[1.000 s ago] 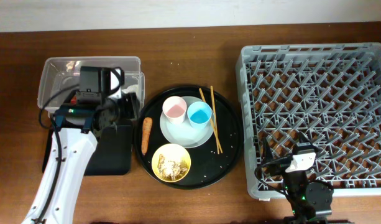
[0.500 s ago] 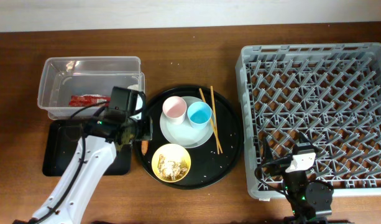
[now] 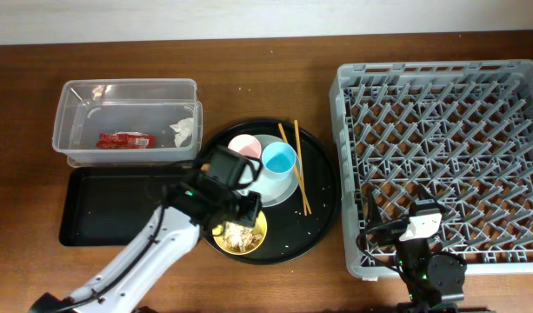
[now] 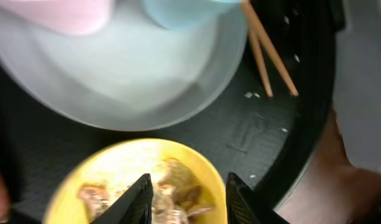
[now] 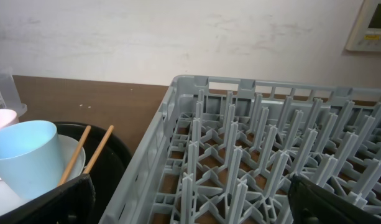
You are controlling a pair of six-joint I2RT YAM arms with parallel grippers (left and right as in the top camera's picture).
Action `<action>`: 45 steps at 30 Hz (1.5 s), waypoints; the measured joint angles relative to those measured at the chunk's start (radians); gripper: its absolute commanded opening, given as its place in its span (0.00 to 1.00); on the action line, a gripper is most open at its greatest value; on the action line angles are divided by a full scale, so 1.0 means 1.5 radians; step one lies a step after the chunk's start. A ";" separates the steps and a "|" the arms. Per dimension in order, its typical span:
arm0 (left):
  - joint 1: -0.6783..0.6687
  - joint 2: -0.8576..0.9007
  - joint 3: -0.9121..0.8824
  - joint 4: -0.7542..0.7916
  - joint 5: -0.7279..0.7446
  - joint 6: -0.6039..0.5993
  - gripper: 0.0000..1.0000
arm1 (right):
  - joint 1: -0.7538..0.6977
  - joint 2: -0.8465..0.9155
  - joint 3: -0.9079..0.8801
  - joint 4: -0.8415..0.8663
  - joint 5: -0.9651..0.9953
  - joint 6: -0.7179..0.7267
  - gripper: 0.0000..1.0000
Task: Sort waste into correct bins and load items into the dishwasher rack
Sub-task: 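Grasp the rim of the yellow bowl with the left gripper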
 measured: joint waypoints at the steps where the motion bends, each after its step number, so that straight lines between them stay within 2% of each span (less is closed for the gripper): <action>1: -0.019 0.000 0.000 0.000 -0.007 -0.004 0.34 | 0.000 0.000 0.000 0.000 0.000 -0.001 0.98; 6: -0.116 0.000 0.000 -0.006 -0.030 -0.039 0.33 | 0.000 0.000 0.000 0.000 0.000 -0.001 0.98; 11: -0.190 0.000 0.000 -0.025 -0.108 -0.074 0.33 | 0.000 0.000 0.000 0.000 0.000 -0.001 0.98; 14: -0.190 0.000 0.000 -0.025 -0.157 -0.080 0.33 | 0.000 0.000 0.000 0.000 0.000 -0.001 0.98; 23: -0.190 0.003 -0.033 -0.013 -0.208 -0.094 0.33 | 0.000 0.000 0.000 0.000 0.000 0.000 0.98; 29: -0.190 0.062 -0.033 0.010 -0.213 -0.099 0.33 | 0.000 0.000 0.000 0.000 0.000 0.000 0.98; 45: -0.190 0.081 -0.033 0.020 -0.210 -0.101 0.25 | 0.000 0.000 0.000 0.000 0.000 -0.001 0.98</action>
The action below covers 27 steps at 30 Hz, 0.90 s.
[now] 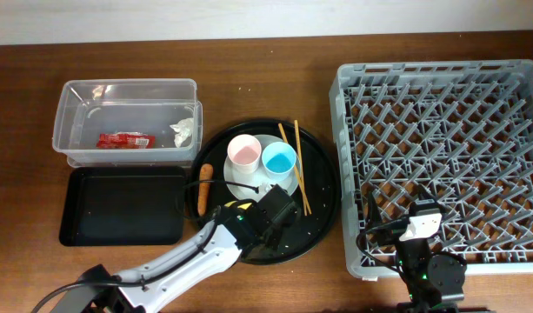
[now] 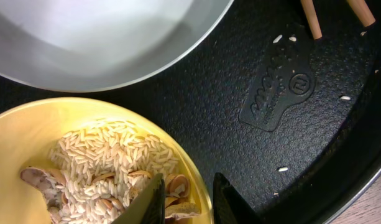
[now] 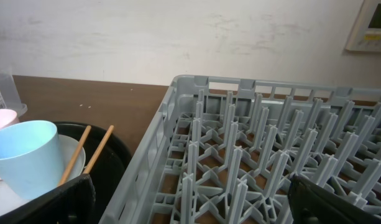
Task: Sort waste into correct bins and load items into the dishwasher rack
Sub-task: 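Grasp the rim of the yellow bowl with the left gripper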
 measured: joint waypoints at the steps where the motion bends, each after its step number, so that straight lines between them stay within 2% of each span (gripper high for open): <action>1: 0.000 0.002 0.000 0.001 0.000 0.000 0.22 | 0.000 0.000 0.000 0.000 0.000 0.000 0.98; 4: 0.000 0.002 0.000 0.003 0.000 0.001 0.03 | 0.000 0.000 0.000 0.000 0.000 0.000 0.98; 5: 0.000 0.002 0.000 0.002 0.000 0.001 0.01 | 0.000 0.000 0.000 0.000 0.000 -0.001 0.98; 20: -0.002 0.002 0.011 -0.018 -0.027 0.019 0.00 | 0.000 0.000 0.000 0.000 0.000 0.000 0.98; 27: 0.019 0.002 0.072 -0.108 -0.065 0.052 0.00 | 0.000 0.000 0.000 0.000 0.000 0.000 0.98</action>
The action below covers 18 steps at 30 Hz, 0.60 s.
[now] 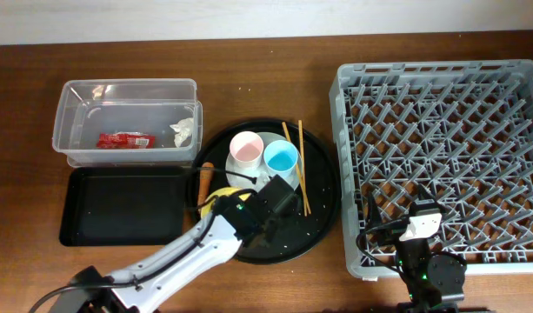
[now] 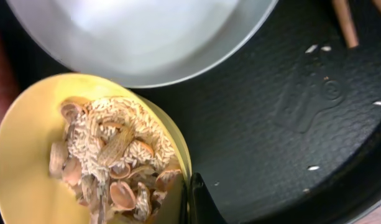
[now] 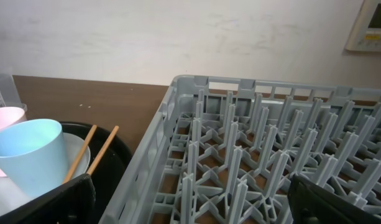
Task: Sort waste into correct bins and load items into the dishwasher rack
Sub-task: 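Grasp the rim of the yellow bowl with the left gripper, then carry the yellow bowl left and tip its rice onto the black tray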
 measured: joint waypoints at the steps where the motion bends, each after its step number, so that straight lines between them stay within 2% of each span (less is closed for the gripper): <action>1: 0.006 0.000 0.005 -0.002 -0.001 0.006 0.00 | 0.000 0.000 0.000 0.000 0.000 0.000 0.98; 9: 0.022 0.031 0.019 0.000 0.032 0.021 0.01 | 0.000 0.000 0.000 0.000 0.000 0.000 0.98; 11: 0.021 0.066 0.019 0.005 0.044 0.019 0.10 | 0.000 0.000 0.000 0.000 0.000 0.000 0.98; 14: 0.021 0.097 0.027 0.010 0.048 0.014 0.14 | 0.000 0.000 0.000 0.000 0.000 0.000 0.98; 17: 0.022 0.129 0.027 0.009 0.048 0.014 0.14 | 0.000 0.000 0.000 0.000 0.000 0.000 0.98; 18: 0.022 0.129 0.027 0.009 0.048 0.014 0.10 | 0.000 0.000 0.000 0.000 0.000 0.000 0.98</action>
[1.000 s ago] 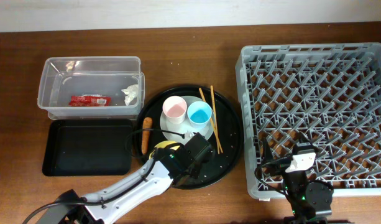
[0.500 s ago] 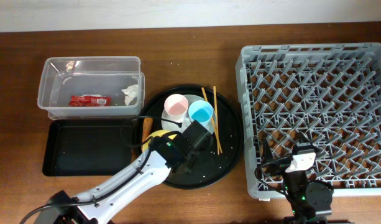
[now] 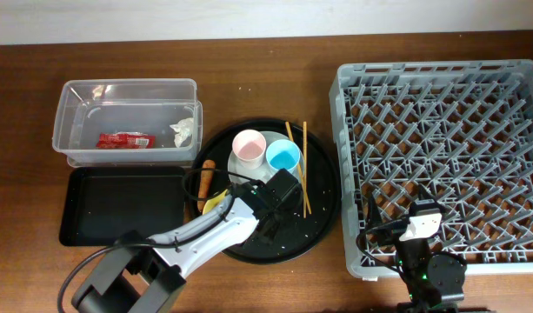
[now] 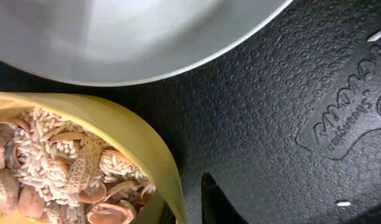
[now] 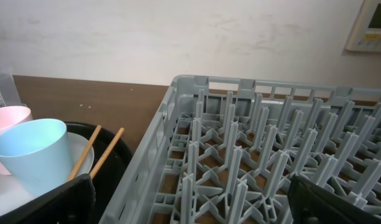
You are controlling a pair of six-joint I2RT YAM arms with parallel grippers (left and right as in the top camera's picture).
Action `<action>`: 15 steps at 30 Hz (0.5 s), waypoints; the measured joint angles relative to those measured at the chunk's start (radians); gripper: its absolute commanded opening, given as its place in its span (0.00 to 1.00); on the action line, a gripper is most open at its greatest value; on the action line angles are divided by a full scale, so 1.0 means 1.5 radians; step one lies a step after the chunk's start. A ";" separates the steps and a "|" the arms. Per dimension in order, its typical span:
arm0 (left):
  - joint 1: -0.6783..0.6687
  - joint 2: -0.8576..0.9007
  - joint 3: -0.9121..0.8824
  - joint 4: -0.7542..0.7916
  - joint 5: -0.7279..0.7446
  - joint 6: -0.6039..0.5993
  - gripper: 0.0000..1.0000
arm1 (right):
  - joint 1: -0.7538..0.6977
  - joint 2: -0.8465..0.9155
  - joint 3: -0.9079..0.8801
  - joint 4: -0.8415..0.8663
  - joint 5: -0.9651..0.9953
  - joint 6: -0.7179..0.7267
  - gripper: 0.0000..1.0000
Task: Sort waste into correct bins and load items into the dishwasher rack
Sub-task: 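Carry the yellow bowl left and tip its rice onto the black tray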
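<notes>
A yellow bowl (image 4: 125, 134) of rice and peanut shells is tilted, its food heaped at the low side. My left gripper (image 4: 190, 200) is shut on its rim, one finger inside and one finger (image 4: 218, 199) outside. From overhead the bowl (image 3: 216, 202) peeks out at the left of the round black tray (image 3: 323, 222), under my left gripper (image 3: 275, 193). A white plate (image 3: 249, 173) on the tray carries a pink cup (image 3: 247, 144) and a blue cup (image 3: 283, 156); chopsticks (image 3: 298, 169) lie beside them. My right gripper (image 5: 190, 205) is open at the front edge of the grey dishwasher rack (image 3: 449, 148).
A clear bin (image 3: 127, 122) at the back left holds a red wrapper (image 3: 124, 139) and crumpled paper (image 3: 183, 132). A black rectangular tray (image 3: 123, 204) lies in front of it. An orange stick-shaped item (image 3: 205, 180) rests at the round tray's left rim.
My left gripper stays shut on the yellow bowl's rim; the bowl is tilted more steeply and sits closer to the camera. The cups and chopsticks have shifted slightly right. The right arm has not moved.
My left gripper was open above the yellow bowl at the round tray's front. Then its open jaws straddled the bowl's rim. Then it was shut on the rim with the bowl at the tray's left side, and now the bowl is held tilted there.
</notes>
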 measured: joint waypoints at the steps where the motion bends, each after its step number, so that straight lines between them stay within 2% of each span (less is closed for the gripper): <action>1: 0.000 0.000 0.000 0.000 0.000 0.000 0.05 | 0.000 0.000 0.000 0.000 0.000 0.000 0.98; 2: 0.000 0.000 0.000 0.000 0.000 0.001 0.01 | 0.000 0.000 0.000 0.000 0.000 0.000 0.98; 10: 0.000 -0.010 0.028 -0.039 -0.023 0.000 0.01 | 0.000 0.000 0.000 0.000 0.000 0.000 0.98; 15: 0.009 -0.087 0.072 -0.097 -0.020 0.013 0.00 | 0.000 0.000 0.000 0.000 0.000 0.000 0.98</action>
